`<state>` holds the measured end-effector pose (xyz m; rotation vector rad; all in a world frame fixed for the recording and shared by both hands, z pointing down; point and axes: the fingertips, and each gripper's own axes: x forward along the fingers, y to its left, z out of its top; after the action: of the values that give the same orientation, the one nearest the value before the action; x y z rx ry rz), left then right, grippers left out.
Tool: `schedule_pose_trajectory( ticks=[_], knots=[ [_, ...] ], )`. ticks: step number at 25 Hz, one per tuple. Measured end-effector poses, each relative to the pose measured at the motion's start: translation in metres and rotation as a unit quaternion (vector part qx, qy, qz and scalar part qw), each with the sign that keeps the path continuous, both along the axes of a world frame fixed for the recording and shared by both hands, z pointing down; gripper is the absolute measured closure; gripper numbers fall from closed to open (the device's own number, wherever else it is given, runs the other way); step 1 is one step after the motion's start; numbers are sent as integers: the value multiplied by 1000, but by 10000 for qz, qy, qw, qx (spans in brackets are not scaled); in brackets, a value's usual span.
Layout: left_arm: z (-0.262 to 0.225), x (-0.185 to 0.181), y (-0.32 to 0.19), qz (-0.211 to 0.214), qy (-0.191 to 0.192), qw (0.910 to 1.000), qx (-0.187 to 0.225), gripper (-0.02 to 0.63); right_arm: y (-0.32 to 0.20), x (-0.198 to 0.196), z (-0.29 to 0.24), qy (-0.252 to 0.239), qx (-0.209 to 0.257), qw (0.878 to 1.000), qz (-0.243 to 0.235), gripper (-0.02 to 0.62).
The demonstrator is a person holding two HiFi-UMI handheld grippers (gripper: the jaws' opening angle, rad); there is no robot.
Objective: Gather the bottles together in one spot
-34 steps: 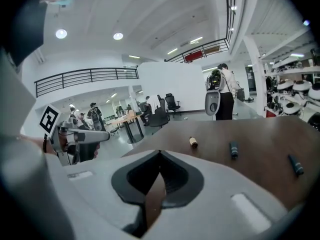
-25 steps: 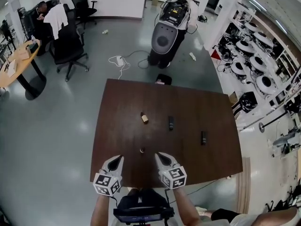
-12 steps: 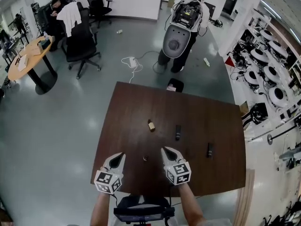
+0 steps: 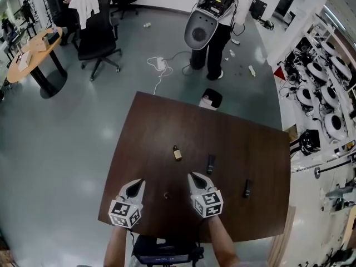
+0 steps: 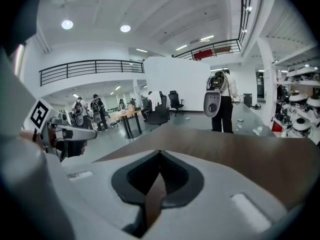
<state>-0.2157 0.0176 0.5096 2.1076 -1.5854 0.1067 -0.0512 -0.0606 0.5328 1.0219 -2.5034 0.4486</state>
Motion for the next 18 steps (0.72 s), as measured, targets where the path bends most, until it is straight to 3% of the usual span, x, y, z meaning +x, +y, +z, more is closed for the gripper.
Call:
schedule_pose_trajectory(
  ticks=[18],
  knots=[
    [50,-15,-49,-86,18,9991,-409,604,-70,-31,56,268,-406,9985,-240,594]
  ],
)
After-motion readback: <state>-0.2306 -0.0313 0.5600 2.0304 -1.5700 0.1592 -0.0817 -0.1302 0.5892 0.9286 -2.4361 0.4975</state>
